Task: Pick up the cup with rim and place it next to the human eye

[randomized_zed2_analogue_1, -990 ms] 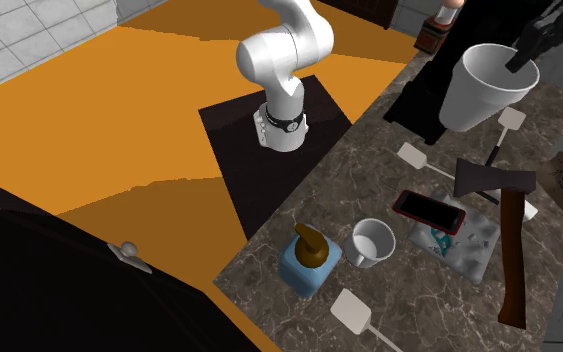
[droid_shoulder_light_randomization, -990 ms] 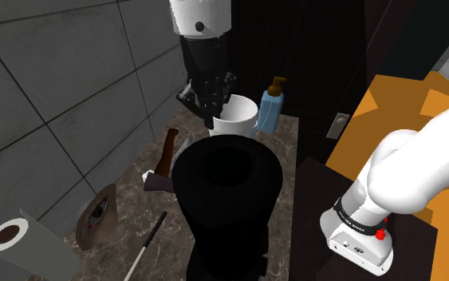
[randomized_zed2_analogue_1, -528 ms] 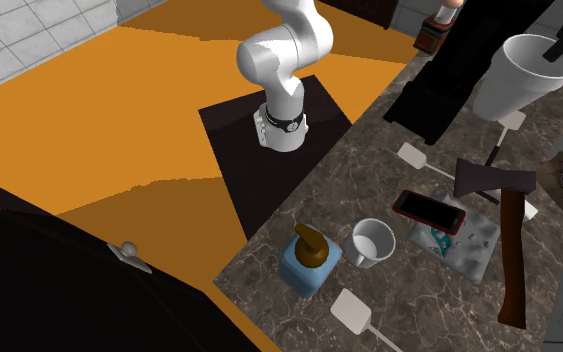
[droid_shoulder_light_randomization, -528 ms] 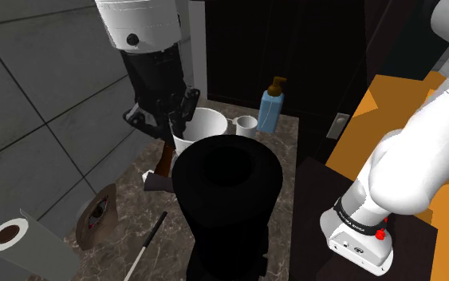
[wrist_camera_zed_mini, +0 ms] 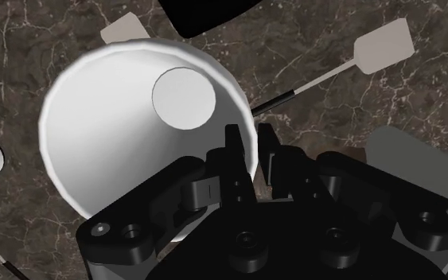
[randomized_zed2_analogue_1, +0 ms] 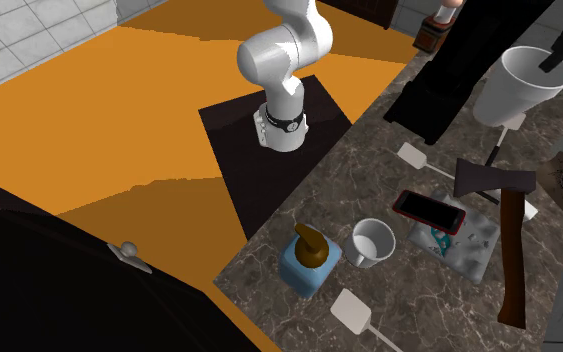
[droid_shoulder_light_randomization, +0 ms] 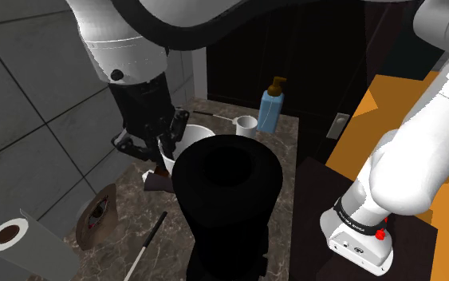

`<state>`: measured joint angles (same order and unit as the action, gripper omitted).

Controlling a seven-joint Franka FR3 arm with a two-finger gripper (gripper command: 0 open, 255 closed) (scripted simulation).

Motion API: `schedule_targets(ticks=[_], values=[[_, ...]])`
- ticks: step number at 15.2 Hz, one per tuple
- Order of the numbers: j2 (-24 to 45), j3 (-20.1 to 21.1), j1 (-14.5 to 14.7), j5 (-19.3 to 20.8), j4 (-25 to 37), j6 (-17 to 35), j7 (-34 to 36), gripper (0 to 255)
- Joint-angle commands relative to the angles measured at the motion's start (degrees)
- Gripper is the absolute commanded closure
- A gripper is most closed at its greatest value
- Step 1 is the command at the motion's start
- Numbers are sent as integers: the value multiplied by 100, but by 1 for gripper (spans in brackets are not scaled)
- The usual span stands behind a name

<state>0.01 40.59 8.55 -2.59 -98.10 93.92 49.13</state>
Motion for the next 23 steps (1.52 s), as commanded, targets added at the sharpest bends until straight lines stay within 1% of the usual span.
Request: schedule_targets(ticks=[1,12,23], values=[[10,-2,-2,7,-145,156,-11,255],[50,6,6,27,-955,997,-24,255],[284,25,40,177,-1597,1820,62,255]])
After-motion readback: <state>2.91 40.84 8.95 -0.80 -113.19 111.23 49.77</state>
